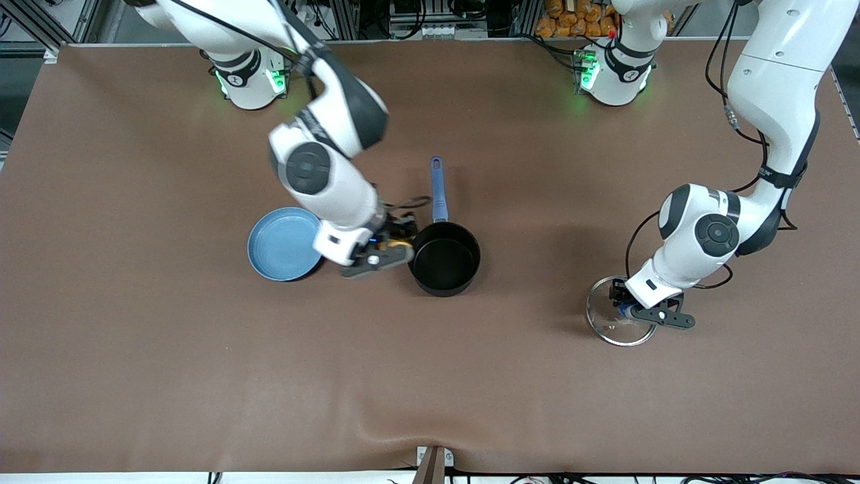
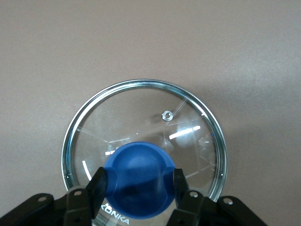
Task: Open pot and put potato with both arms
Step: 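Carry the potato into the saucepan while the left gripper releases the lid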
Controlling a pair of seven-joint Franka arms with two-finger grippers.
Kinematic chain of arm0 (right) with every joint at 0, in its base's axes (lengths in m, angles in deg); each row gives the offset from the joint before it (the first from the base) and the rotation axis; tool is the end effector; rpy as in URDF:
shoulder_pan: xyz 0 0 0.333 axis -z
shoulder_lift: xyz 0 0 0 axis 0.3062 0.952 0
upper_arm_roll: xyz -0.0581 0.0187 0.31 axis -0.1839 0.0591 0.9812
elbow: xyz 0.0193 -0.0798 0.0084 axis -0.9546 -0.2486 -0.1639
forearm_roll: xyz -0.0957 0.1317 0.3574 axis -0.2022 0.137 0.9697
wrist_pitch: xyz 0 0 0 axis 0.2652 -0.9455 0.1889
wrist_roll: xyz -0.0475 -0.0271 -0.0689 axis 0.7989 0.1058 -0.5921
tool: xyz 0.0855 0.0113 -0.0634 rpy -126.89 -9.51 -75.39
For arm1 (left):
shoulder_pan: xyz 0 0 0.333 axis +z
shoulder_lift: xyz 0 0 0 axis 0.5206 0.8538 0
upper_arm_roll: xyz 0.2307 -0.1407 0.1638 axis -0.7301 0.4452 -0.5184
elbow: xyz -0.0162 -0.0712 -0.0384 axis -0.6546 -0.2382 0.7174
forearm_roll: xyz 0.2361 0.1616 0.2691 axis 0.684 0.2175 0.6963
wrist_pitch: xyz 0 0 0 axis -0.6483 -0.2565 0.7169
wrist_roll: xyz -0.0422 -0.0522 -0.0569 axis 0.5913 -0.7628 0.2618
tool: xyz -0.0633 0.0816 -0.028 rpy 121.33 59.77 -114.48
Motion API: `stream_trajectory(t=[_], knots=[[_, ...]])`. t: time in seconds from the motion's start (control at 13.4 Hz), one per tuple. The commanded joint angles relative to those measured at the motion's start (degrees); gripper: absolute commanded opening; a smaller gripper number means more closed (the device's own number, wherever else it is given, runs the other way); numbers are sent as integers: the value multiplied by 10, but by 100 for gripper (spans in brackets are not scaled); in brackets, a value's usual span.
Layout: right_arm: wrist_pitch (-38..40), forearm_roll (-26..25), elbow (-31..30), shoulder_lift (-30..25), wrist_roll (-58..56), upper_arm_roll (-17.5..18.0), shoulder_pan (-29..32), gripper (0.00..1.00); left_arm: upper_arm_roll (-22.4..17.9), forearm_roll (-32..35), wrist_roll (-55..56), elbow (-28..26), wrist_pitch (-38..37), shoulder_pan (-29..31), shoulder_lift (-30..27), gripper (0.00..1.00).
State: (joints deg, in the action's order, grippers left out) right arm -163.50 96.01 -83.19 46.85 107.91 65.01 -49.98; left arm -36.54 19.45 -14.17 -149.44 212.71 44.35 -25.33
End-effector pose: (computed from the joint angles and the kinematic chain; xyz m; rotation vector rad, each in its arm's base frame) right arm 0.5760 0.4535 0.3640 -2.8919 -0.3539 0.0244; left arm 0.6373 -0.0771 0.2185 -3.1110 0.3541 -0.2235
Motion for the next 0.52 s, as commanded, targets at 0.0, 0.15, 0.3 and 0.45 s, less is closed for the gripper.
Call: stream_trajectory(t=[0.0, 0.15, 0.3, 0.45], knots=[[17, -14, 88, 66, 47, -11, -36, 0, -9, 33, 14, -1, 11, 7, -4, 100], [17, -24, 104, 87, 76, -13, -58, 0, -11, 33, 15, 15, -6, 9, -33, 100], [7, -42, 105, 107, 95, -20, -71, 0, -5, 23, 21, 64, -99, 5, -58, 100], [-25, -42, 104, 123, 118, -23, -76, 0, 21, 21, 43, 132, -202, 6, -62, 100]])
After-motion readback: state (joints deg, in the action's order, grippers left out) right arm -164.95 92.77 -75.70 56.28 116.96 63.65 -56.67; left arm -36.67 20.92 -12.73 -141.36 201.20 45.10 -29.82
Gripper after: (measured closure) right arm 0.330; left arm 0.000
